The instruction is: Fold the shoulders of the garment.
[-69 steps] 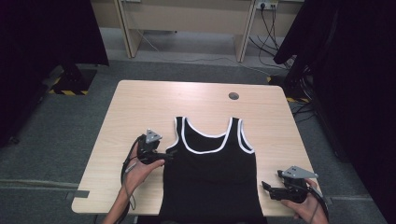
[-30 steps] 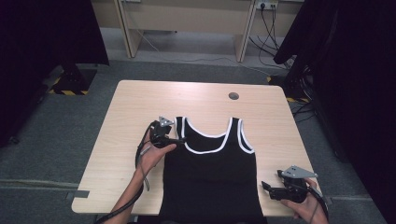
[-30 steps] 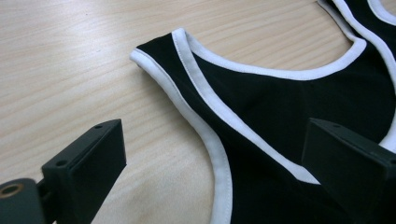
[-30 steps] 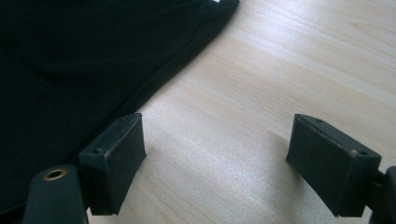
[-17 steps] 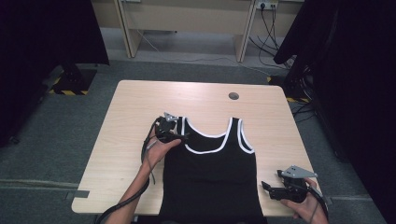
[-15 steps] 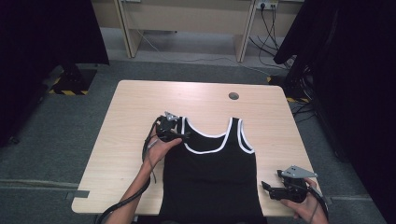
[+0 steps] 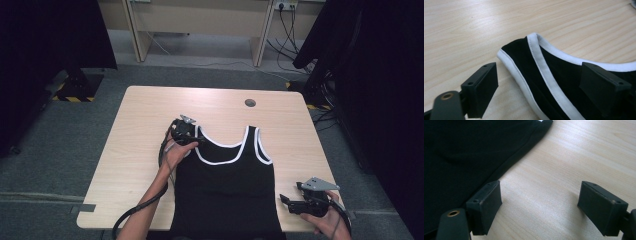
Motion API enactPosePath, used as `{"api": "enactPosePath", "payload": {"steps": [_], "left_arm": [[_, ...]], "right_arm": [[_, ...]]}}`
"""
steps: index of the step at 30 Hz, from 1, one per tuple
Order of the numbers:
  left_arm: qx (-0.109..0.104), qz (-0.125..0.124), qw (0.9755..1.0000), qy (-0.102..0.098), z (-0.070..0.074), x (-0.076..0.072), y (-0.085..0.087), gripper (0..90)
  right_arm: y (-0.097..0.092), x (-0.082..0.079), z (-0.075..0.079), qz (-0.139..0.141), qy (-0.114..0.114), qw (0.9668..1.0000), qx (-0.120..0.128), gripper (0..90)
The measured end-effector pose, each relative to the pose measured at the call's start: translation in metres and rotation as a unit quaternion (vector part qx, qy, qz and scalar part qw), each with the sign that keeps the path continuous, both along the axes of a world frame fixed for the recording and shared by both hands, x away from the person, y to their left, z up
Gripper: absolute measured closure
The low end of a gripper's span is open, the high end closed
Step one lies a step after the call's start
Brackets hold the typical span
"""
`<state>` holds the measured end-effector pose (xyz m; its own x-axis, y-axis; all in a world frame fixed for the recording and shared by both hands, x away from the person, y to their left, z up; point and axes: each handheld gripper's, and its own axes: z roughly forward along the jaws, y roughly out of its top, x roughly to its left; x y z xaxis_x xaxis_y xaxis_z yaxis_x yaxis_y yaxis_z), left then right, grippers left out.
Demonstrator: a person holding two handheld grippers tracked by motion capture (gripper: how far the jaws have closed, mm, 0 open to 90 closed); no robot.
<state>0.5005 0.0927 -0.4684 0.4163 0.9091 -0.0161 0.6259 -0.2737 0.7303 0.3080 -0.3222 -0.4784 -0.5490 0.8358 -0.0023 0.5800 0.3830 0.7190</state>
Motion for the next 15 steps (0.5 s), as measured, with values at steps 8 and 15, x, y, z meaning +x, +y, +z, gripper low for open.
{"api": "enactPosePath", "payload": {"steps": [8, 15], "left_arm": [[0.014, -0.009, 0.9998, -0.009, -0.008, 0.003, -0.007, 37.4], [0.008, -0.023, 0.9996, -0.009, -0.007, 0.000, -0.013, 75.6]], "right_arm": [[0.000, 0.000, 0.000, 0.001, 0.000, 1.0000, 0.000, 19.2], [0.000, 0.000, 0.000, 0.002, 0.000, 1.0000, 0.000, 19.2]]}}
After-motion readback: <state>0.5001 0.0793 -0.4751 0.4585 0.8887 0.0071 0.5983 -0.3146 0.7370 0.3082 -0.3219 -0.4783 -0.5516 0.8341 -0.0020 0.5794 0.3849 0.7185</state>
